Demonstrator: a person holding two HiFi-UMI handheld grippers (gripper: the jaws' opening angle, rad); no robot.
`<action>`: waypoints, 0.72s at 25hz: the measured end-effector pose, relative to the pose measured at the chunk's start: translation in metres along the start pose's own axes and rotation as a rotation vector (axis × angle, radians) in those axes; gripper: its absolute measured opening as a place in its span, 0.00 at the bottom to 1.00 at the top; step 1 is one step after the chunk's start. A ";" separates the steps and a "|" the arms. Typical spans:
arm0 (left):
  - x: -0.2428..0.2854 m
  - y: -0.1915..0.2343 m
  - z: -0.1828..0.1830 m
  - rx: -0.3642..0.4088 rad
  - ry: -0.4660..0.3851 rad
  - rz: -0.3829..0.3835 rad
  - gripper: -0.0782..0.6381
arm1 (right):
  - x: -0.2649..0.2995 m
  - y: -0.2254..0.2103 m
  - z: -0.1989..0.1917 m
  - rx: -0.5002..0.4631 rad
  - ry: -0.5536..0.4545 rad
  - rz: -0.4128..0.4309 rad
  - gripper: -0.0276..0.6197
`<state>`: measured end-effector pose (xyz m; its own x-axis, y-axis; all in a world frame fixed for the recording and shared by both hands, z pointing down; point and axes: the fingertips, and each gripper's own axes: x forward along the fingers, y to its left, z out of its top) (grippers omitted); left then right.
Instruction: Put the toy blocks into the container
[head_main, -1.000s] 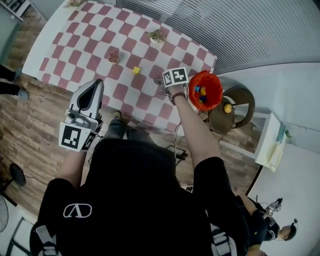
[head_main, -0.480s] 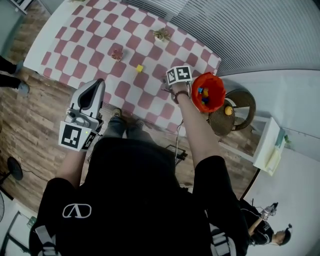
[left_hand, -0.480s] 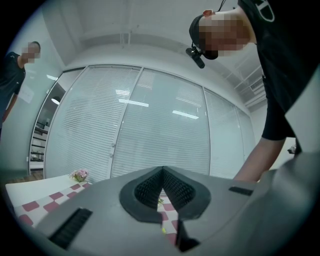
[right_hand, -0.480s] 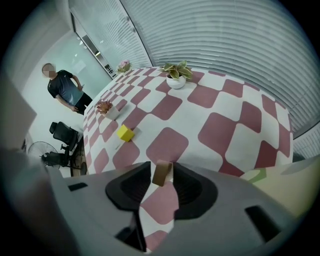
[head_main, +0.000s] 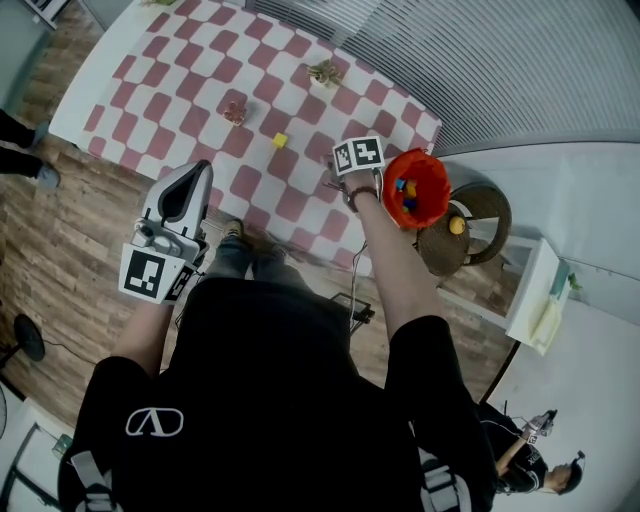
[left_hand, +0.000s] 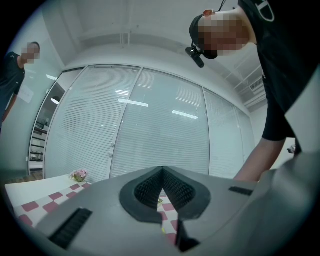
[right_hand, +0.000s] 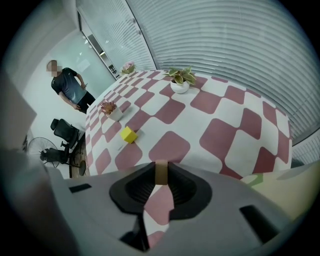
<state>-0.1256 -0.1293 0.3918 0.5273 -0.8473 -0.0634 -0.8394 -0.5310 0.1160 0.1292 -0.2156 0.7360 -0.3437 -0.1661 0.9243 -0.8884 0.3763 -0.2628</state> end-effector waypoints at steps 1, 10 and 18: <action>0.000 0.000 0.000 0.000 0.000 -0.001 0.12 | -0.005 0.002 0.004 -0.004 -0.020 0.003 0.15; 0.016 -0.008 0.005 0.002 -0.008 -0.043 0.12 | -0.106 0.052 0.060 -0.134 -0.365 0.014 0.15; 0.043 -0.029 0.018 0.004 -0.032 -0.109 0.12 | -0.228 0.097 0.069 -0.288 -0.737 -0.086 0.15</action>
<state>-0.0816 -0.1503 0.3680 0.6108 -0.7845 -0.1073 -0.7780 -0.6198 0.1028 0.1002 -0.2043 0.4805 -0.4801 -0.7275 0.4901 -0.8417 0.5394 -0.0238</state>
